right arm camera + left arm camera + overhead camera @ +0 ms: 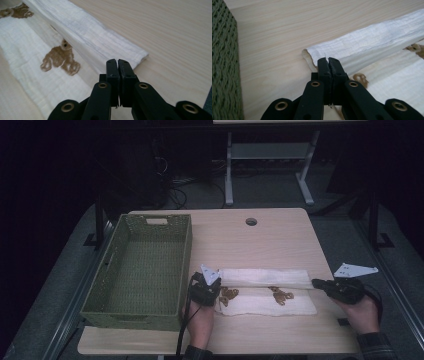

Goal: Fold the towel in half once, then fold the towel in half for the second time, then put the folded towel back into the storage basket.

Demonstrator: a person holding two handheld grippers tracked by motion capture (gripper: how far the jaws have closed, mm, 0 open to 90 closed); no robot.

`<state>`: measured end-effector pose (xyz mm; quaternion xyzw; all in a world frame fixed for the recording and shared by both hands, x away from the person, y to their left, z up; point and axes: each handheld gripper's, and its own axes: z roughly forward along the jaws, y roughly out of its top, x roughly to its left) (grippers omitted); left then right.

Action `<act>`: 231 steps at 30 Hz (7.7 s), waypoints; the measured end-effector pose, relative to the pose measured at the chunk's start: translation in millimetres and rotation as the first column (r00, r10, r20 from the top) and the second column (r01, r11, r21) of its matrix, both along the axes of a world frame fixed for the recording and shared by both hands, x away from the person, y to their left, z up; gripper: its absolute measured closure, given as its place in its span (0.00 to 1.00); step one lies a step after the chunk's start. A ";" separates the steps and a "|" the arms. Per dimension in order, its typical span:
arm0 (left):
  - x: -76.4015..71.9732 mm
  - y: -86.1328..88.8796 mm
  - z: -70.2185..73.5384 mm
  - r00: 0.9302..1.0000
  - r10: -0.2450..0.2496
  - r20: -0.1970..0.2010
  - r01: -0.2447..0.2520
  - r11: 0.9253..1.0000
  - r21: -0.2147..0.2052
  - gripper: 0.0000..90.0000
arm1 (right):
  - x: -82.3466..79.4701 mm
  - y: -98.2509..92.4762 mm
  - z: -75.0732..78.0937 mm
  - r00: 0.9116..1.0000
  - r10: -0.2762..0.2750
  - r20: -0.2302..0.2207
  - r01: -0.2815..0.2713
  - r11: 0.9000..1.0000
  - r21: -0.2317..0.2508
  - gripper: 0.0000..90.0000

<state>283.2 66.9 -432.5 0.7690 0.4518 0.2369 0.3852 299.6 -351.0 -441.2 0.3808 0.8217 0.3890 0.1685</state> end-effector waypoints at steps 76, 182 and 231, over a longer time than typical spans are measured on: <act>67.3 -5.5 -31.8 0.987 -0.110 -0.120 0.118 0.991 0.058 0.66 | 57.7 3.5 -34.0 0.994 0.012 -0.108 -0.011 1.000 0.012 0.80; 10.1 5.3 -0.3 0.968 -0.249 0.044 0.251 0.966 -0.056 0.71 | -8.5 -0.8 -3.6 0.999 0.034 0.004 -0.034 0.994 0.099 0.85; 18.2 -6.3 -19.2 0.920 -0.365 -0.145 0.369 0.929 0.000 0.43 | 47.9 29.8 -25.3 0.993 0.029 -0.114 -0.039 0.996 -0.080 1.00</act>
